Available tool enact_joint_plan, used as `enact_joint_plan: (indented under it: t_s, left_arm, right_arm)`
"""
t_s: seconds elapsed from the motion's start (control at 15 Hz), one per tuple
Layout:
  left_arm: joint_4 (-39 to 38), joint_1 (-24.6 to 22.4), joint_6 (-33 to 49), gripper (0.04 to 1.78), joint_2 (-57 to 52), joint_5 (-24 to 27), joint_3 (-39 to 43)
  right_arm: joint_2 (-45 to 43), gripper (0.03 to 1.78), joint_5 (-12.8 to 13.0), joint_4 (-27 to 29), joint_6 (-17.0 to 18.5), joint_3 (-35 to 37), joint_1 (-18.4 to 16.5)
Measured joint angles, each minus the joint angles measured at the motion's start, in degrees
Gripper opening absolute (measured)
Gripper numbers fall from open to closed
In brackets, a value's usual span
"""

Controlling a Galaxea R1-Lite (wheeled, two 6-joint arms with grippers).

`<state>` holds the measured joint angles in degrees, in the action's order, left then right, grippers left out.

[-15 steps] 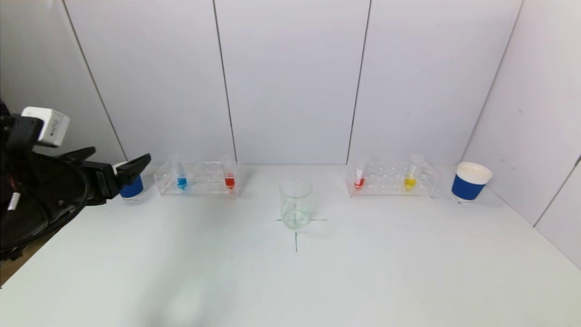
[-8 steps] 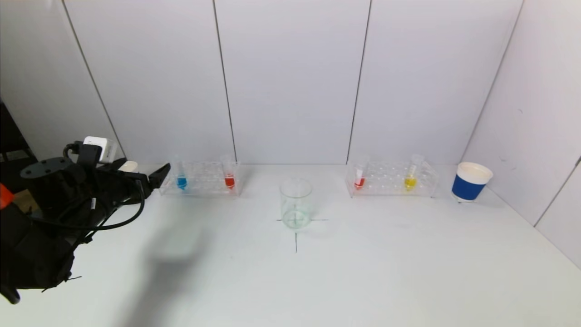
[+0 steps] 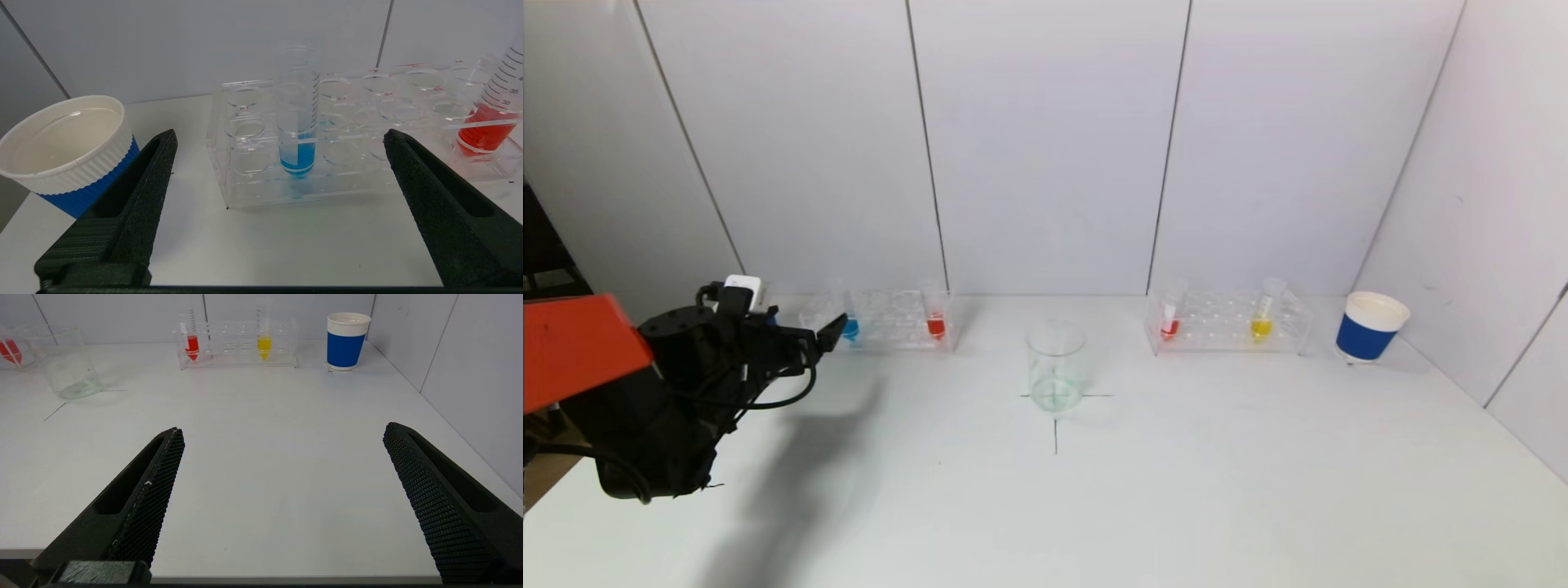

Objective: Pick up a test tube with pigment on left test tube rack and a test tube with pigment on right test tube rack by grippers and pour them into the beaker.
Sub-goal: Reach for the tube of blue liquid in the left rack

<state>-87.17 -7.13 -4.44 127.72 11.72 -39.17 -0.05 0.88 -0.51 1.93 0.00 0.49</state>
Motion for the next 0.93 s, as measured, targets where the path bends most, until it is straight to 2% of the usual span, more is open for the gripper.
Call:
enact_joint_plan:
  t_s: [0.93]
  left_arm:
    - [0.4,0.8,-0.2,1.76,6.6,0.0,-9.9]
  right_arm:
    - [0.0,1.77,0.0,0.0,0.0,0.0,0.0]
